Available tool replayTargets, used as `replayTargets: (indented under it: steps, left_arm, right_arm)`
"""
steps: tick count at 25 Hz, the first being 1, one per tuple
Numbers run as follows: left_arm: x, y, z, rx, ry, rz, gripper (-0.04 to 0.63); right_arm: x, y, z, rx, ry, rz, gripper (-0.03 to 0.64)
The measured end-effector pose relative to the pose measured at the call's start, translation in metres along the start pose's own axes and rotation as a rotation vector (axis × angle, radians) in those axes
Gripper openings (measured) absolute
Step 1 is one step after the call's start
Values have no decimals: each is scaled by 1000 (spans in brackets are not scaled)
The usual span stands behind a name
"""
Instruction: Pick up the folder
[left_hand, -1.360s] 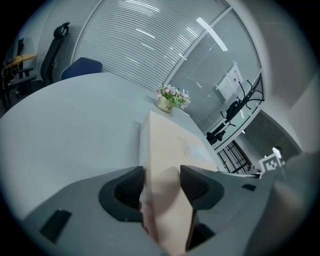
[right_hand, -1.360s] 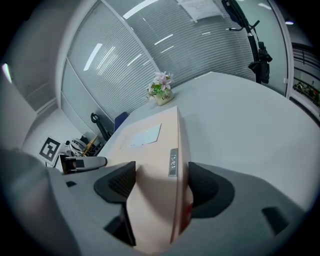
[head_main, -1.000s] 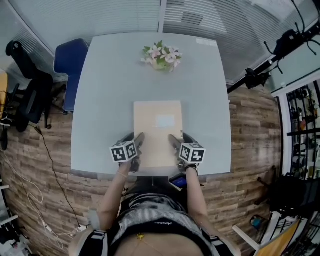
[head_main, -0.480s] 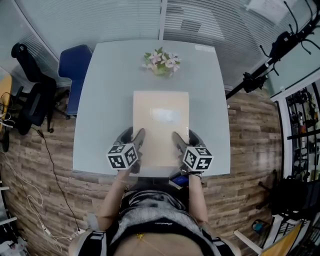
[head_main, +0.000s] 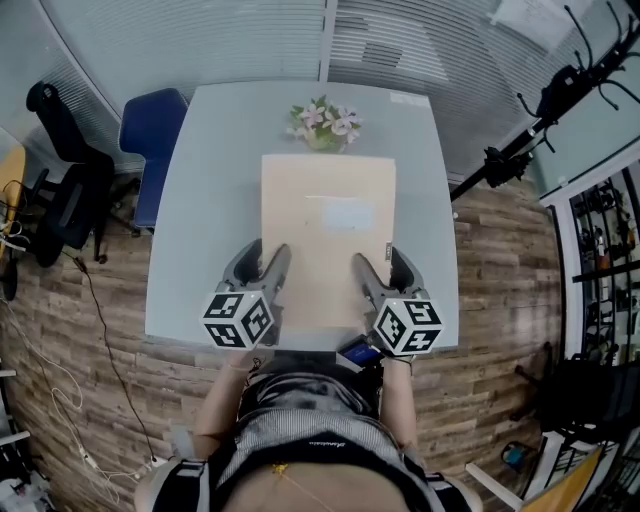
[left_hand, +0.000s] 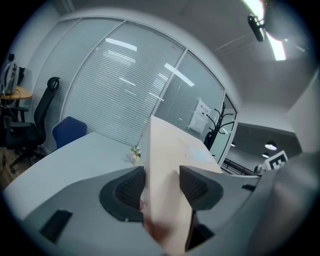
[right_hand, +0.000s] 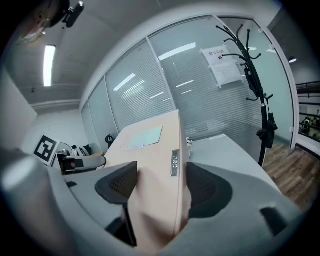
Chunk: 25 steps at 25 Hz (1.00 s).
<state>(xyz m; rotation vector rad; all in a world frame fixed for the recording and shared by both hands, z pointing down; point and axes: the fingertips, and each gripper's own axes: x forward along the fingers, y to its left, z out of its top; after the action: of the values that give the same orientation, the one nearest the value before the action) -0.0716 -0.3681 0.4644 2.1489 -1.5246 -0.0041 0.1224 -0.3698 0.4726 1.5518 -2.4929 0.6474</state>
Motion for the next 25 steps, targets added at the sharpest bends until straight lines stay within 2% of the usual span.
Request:
replayTargets:
  steps: [6, 14, 25]
  left_arm:
    - [-17, -18, 32, 51, -79, -6, 215]
    - [-34, -31, 60, 58, -163, -8, 212]
    - [-44, -35, 70, 69, -193, 0, 210]
  right_arm:
    - [-17, 13, 31, -26, -66, 12, 308]
    - [-31, 27, 64, -93, -135, 39, 304]
    - [-40, 36, 76, -116, -163, 47, 295]
